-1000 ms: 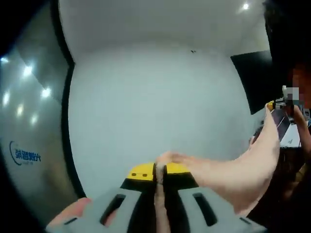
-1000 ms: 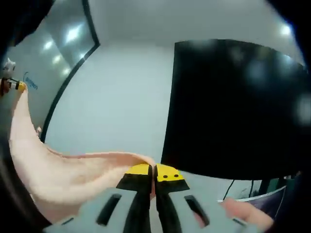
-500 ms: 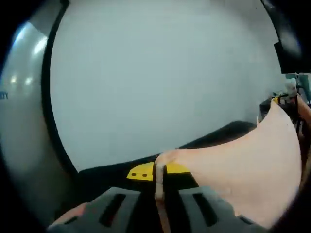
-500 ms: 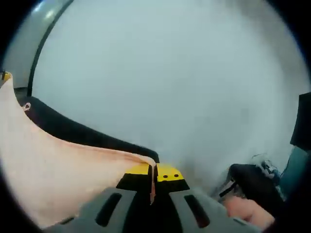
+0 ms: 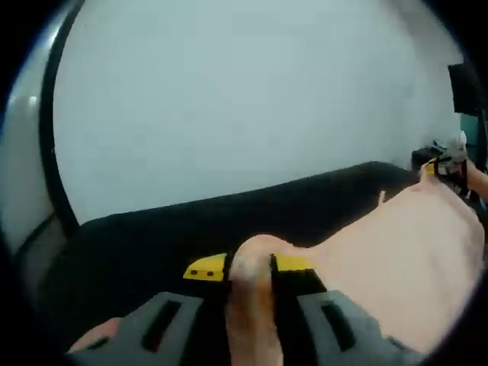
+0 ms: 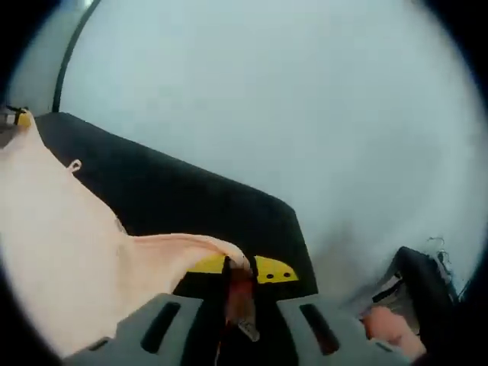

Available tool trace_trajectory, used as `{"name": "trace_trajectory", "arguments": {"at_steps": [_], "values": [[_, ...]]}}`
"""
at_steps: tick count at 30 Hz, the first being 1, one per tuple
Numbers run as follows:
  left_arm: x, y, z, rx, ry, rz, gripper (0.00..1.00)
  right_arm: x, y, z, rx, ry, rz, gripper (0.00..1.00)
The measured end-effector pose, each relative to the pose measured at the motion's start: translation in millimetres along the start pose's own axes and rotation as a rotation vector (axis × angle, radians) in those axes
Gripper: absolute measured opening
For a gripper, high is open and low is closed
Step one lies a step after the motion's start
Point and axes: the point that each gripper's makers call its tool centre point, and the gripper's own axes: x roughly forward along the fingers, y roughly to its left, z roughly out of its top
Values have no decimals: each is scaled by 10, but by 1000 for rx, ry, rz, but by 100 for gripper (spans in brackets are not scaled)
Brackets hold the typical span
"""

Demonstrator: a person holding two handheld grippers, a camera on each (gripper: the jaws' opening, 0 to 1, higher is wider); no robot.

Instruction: Fold the towel on the table until its edges align and the towel forms a compact rectangular stack.

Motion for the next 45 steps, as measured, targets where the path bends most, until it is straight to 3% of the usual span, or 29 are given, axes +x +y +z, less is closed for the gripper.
{"name": "trace_trajectory", "arguments": {"at_steps": [2,4,6,8,9,11,13,14,16,18,19,21,22,25,26,28,31,33,37,40,42,43,45], "values": [[-99,95,116,40,-50,-8,45,-147,-88,112,30,-61,-15,27],[-325,136,213,114,-81,-19,46,-322,-194,179,7,-92,-48,26],[-540,182,315,190,-113,-6,46,-681,-137,253,-26,-129,-47,29],[-789,180,382,303,-133,-38,42,-1068,-61,387,-125,-208,-56,28],[-919,157,371,369,-126,-54,38,-1268,31,385,-123,-223,-36,27],[-1201,-32,270,520,-110,-118,33,-1626,240,375,-140,-266,34,19],[-1414,-123,146,585,-100,-216,31,-1916,296,302,-159,-278,35,19],[-1546,-219,23,598,-72,-287,30,-2046,367,260,-216,-283,60,18],[-1794,-315,-178,677,-36,-361,27,-2249,495,43,-374,-229,92,17],[-2043,-419,-427,727,9,-452,26,-2332,516,-298,-576,-110,102,17],[-2142,-463,-528,732,24,-481,26,-2389,526,-431,-639,-79,100,17],[-2272,-512,-749,774,79,-504,26,-2516,588,-609,-681,-67,133,17],[-2319,-578,-860,826,110,-504,26,-2549,622,-660,-677,-68,154,17],[-2361,-776,-1063,806,117,-556,26,-2606,633,-903,-660,-23,195,17],[-2353,-797,-1180,826,155,-556,26,-2624,621,-953,-662,-10,193,17],[-2321,-760,-1310,855,213,-510,25,-2675,587,-977,-683,-8,182,17],[-2247,-652,-1417,840,242,-485,21,-2794,576,-869,-639,-53,177,17],[-2220,-594,-1426,827,250,-450,21,-2851,566,-825,-621,-71,175,17],[-2173,-544,-1459,796,245,-453,21,-2876,517,-865,-633,-46,156,17],[-2116,-507,-1456,801,230,-442,21,-2808,373,-935,-739,10,93,17],[-2122,-541,-1475,818,226,-444,21,-2751,391,-1026,-761,29,114,17],[-2135,-578,-1503,826,232,-457,19,-2759,420,-1045,-756,41,141,18],[-2146,-608,-1567,795,258,-472,6,-2732,480,-1091,-752,42,173,19]]}}
